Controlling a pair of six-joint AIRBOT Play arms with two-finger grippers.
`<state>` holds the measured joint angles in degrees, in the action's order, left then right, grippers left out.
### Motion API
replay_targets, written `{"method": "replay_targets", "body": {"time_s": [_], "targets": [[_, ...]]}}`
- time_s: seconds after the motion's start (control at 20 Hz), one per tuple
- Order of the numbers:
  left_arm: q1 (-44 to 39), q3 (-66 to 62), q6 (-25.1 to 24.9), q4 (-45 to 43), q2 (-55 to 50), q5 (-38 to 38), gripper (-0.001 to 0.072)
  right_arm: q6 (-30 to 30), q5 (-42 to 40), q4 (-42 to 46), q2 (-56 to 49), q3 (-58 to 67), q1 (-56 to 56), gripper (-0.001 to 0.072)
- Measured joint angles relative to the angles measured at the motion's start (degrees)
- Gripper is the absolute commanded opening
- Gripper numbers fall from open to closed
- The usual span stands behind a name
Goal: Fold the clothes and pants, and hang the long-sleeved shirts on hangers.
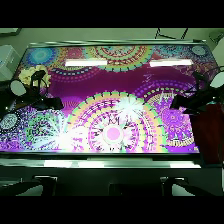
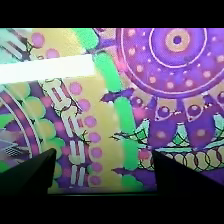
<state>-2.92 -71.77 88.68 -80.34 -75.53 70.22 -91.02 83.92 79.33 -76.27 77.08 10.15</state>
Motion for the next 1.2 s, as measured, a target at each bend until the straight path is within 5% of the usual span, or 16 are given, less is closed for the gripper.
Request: {"method": "replay_targets", "body": {"time_s": [0.85,1.2], "targets": [[0.0,0.0,0.4,0.9,0.0,-0.5,0.0622,-0.1,-4.3,-0.9,0.0,0.0,0.0,0.0676],[-0.2,0.0,2.7,3.6,-2.2,-11.2,0.0603,0.2,-14.4,-1.1,0.0,0.0,0.0,0.0676]]}}
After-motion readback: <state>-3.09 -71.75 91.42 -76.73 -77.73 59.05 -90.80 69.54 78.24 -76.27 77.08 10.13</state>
